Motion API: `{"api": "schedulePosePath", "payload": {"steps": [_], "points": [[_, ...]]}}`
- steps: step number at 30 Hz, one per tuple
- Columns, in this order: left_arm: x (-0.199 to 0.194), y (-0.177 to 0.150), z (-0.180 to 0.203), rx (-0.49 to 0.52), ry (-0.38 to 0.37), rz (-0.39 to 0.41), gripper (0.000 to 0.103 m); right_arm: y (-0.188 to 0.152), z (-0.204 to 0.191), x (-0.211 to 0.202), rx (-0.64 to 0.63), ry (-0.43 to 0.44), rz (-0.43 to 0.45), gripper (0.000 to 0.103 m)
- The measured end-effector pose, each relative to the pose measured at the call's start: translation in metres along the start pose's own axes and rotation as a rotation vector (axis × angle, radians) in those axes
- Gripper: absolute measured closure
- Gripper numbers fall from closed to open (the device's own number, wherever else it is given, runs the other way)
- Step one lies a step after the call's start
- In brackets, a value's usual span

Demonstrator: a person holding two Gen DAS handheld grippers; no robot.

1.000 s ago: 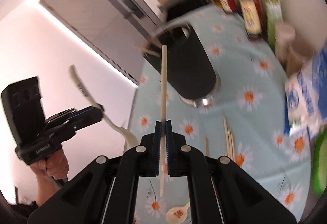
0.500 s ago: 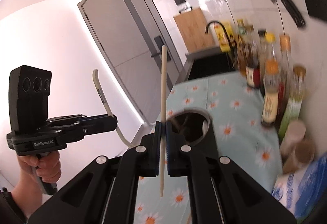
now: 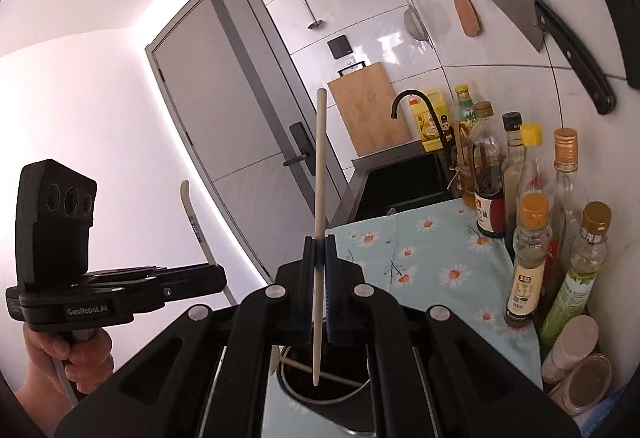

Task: Organize utensils
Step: 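Lower the spoon and chopstick into the black holder and open both grippers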

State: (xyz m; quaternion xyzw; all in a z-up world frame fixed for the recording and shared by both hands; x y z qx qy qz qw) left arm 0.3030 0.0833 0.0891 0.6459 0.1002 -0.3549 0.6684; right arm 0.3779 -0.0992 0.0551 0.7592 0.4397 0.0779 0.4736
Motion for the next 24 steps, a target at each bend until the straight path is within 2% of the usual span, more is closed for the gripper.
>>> {"api": "schedulePosePath", "payload": {"steps": [7,16,24], "points": [[0.027,-0.004,-0.007,-0.019,-0.006,-0.049,0.096,-0.005,0.016,0.021,-0.005,-0.023,-0.003,0.097],[0.065,-0.031,-0.005,-0.025,-0.018,-0.146,0.096,-0.036,0.030,0.041,0.007,-0.038,-0.087,0.097],[0.081,-0.052,-0.002,-0.029,-0.018,-0.205,0.094,-0.059,0.034,0.050,0.015,-0.035,-0.147,0.095]]}}
Point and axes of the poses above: each gripper's, at about its wrist camera, not at the fingertips, and x roughly the way its jaws point, z to its right, y to its top, the point moved 2 cm from there along x, roughly the way its jaws point, and after that the axes turned 8 degrees about x, right-handed, at the moved point
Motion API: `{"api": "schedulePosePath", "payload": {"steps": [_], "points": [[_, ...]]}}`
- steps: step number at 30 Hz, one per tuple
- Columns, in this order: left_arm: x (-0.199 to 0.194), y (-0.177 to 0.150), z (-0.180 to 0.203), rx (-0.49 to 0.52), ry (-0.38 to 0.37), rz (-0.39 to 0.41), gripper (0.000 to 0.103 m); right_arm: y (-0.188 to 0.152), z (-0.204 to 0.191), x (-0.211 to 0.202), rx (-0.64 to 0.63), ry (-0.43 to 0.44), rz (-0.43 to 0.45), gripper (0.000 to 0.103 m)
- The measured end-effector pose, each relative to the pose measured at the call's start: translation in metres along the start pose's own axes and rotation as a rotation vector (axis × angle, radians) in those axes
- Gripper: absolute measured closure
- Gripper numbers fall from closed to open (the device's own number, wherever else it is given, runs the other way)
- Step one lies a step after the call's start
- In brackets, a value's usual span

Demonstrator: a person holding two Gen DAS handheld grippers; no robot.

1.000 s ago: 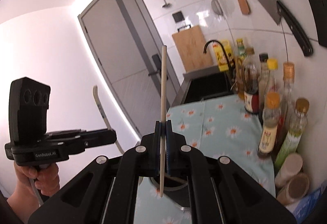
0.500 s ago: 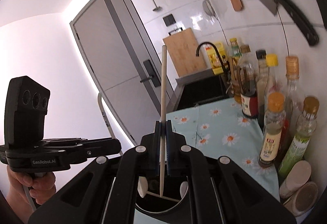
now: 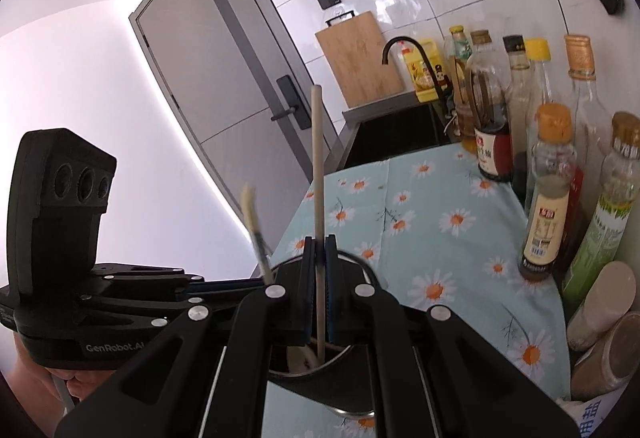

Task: Organize utensils
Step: 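Lower the spoon and chopstick into the black holder and open both grippers, then move both open grippers back toward the remaining utensils on the table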

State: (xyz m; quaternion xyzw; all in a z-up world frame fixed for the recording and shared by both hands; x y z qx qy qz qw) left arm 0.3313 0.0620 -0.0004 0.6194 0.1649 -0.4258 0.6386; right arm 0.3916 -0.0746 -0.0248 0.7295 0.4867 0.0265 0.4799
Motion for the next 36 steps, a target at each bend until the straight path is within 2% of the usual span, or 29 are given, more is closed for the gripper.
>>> {"api": "schedulePosePath", "payload": {"steps": [3,4,7,23,28,35,36], "points": [[-0.001,-0.002,0.000,-0.006,-0.003,0.002,0.093,-0.001,0.001,-0.002,0.015,0.009,-0.005,0.082],[-0.002,-0.002,-0.001,-0.009,-0.002,0.005,0.093,-0.001,0.001,-0.004,0.017,0.009,-0.001,0.081],[-0.006,-0.002,-0.003,-0.019,0.001,0.012,0.089,0.001,0.002,-0.008,0.026,0.007,0.003,0.081],[-0.035,-0.015,0.007,0.000,-0.009,0.063,0.088,-0.003,-0.006,-0.032,0.012,-0.015,-0.001,0.081],[-0.048,-0.030,0.017,0.020,-0.029,0.075,0.088,-0.009,-0.003,-0.052,0.017,-0.045,-0.016,0.078],[-0.052,-0.064,0.029,0.042,-0.070,0.042,0.088,-0.031,0.002,-0.078,0.048,-0.101,-0.077,0.076],[-0.051,-0.068,0.030,0.045,-0.072,0.034,0.083,-0.037,0.004,-0.081,0.055,-0.115,-0.093,0.076]]}}
Point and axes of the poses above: each gripper's, at about its wrist camera, not at the fingertips, and x roughly the way its jaws point, z to its right, y to its top, the point moved 2 cm from there along x, roughly the way its jaws point, and after that the axes turned 8 degrees about x, right-handed, at the moved point
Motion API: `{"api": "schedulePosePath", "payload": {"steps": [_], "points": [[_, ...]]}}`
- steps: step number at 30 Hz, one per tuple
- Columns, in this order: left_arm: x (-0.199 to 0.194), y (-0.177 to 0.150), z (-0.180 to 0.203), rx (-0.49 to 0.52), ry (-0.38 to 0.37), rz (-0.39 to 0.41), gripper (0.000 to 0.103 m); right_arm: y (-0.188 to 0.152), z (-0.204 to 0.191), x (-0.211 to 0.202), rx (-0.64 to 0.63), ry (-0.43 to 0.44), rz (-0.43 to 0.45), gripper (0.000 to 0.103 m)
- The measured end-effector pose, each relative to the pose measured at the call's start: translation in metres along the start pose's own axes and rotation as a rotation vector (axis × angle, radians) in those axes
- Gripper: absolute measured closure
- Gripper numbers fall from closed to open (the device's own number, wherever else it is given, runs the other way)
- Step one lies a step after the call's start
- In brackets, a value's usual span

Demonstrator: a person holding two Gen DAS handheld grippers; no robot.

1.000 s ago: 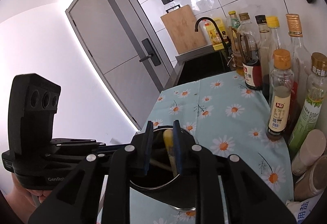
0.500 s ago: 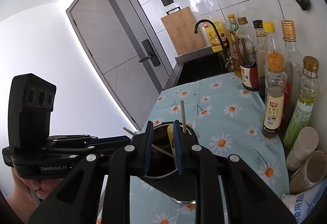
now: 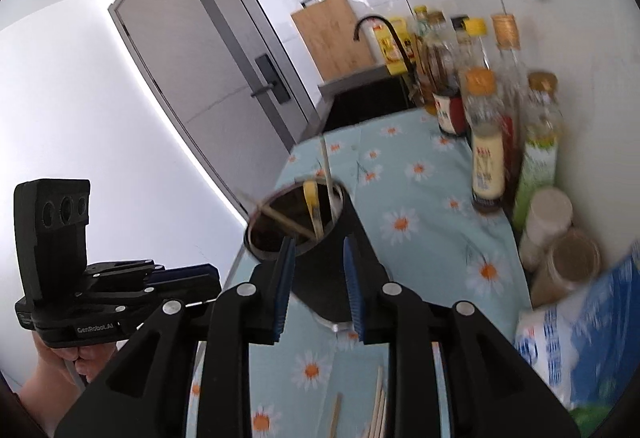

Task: Organize utensils
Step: 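Move both open grippers back toward the remaining utensils on the table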

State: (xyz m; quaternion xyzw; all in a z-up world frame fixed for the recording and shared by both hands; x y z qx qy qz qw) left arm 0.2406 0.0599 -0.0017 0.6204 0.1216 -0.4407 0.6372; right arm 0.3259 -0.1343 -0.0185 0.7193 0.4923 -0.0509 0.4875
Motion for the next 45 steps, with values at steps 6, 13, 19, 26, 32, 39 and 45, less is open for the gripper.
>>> {"api": "schedulePosePath", "payload": {"steps": [6,13,19,26,32,39,45], "points": [[0.004,-0.031,0.019,0.045,-0.037,-0.061,0.077,-0.031,0.009,-0.017,0.055,-0.080,-0.068,0.075],[0.017,-0.067,0.047,0.119,-0.082,-0.174,0.077,-0.068,0.022,-0.037,0.154,-0.125,-0.147,0.067],[0.035,-0.101,0.070,0.146,-0.130,-0.289,0.071,-0.099,0.036,-0.043,0.232,-0.149,-0.260,0.067],[0.064,-0.141,0.088,0.132,-0.155,-0.457,0.069,-0.131,0.054,-0.052,0.295,-0.172,-0.334,0.067],[0.080,-0.151,0.096,0.123,-0.133,-0.537,0.069,-0.152,0.064,-0.055,0.329,-0.171,-0.392,0.067],[0.098,-0.154,0.104,0.137,-0.083,-0.620,0.070,-0.163,0.075,-0.059,0.394,-0.159,-0.446,0.067],[0.110,-0.155,0.113,0.158,-0.049,-0.675,0.079,-0.166,0.083,-0.064,0.419,-0.152,-0.483,0.067]]}}
Point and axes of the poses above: each gripper's, at about its wrist camera, not at the fingertips, and x roughly the way its jaws point, z to its right, y to its top, the point moved 2 cm from there along x, roughly the way its jaws point, and after that the axes turned 8 degrees about x, right-handed, at the moved point
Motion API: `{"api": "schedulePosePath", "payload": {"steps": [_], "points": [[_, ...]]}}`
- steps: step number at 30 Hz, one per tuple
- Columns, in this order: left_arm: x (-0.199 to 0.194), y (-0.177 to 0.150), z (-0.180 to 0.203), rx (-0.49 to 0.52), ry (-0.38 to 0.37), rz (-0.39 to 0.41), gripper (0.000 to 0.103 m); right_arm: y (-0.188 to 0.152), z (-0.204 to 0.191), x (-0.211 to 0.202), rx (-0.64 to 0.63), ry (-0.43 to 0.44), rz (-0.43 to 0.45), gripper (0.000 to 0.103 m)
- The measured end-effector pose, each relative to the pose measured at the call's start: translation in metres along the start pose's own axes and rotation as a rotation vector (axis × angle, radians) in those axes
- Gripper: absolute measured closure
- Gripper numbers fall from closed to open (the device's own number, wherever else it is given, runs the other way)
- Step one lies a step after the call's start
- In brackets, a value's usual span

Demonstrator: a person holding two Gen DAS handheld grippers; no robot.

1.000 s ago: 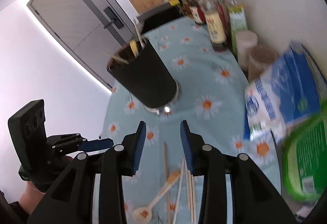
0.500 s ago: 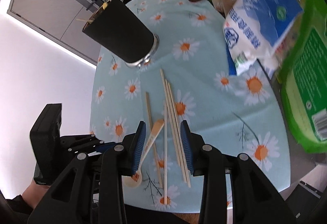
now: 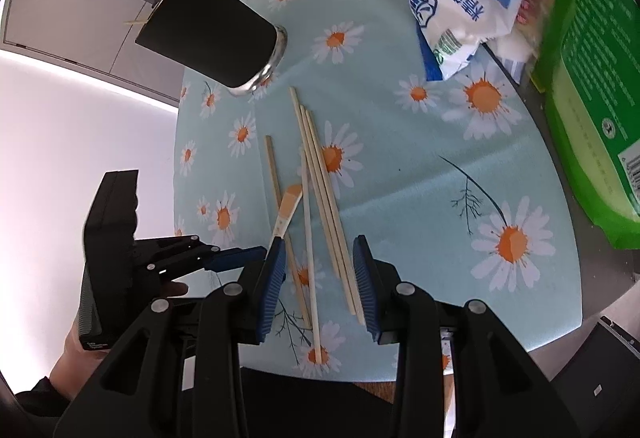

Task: Organize utensils
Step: 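Grasp the cartoon wooden spoon handle with the left gripper while the right grasps a chopstick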

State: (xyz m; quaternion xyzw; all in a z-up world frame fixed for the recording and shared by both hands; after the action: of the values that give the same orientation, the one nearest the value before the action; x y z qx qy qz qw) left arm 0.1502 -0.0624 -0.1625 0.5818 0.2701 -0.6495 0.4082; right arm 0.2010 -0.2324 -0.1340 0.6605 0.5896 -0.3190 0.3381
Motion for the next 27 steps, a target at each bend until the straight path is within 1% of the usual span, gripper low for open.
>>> {"api": "schedulePosePath", "payload": {"steps": [3,8,10,11,15,19,27], "points": [[0.003,0.005,0.002,-0.006,0.038,-0.020,0.087,0.000,0.001,-0.001,-0.001,0.010,-0.009,0.067],[0.007,0.010,0.008,-0.030,0.066,-0.035,0.088,-0.002,-0.001,0.004,-0.010,0.037,-0.034,0.067],[0.008,0.014,0.010,-0.030,0.096,-0.038,0.094,-0.004,-0.003,0.010,-0.017,0.045,-0.055,0.067],[0.008,0.016,0.009,-0.033,0.102,-0.038,0.095,-0.005,-0.004,0.013,-0.021,0.049,-0.064,0.067],[0.008,0.015,0.009,-0.063,0.083,-0.031,0.096,-0.008,-0.008,0.020,-0.032,0.049,-0.091,0.067],[0.005,0.007,-0.004,-0.100,0.051,-0.010,0.096,-0.012,-0.013,0.028,-0.049,0.040,-0.122,0.067],[-0.013,-0.009,-0.029,-0.161,0.001,0.078,0.097,-0.013,-0.022,0.047,-0.082,-0.024,-0.195,0.067]]}}
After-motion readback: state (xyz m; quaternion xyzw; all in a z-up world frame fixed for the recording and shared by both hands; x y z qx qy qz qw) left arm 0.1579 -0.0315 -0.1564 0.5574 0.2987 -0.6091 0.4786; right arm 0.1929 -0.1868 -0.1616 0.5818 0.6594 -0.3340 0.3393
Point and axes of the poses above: each gripper's, at about its wrist camera, not at the fingertips, and x roughly the way its jaws point, z to its right, y to its top, the point moved 2 cm from there along x, roughly the way its jaws point, and after that the axes turned 8 degrees about x, right-handed, at the moved point
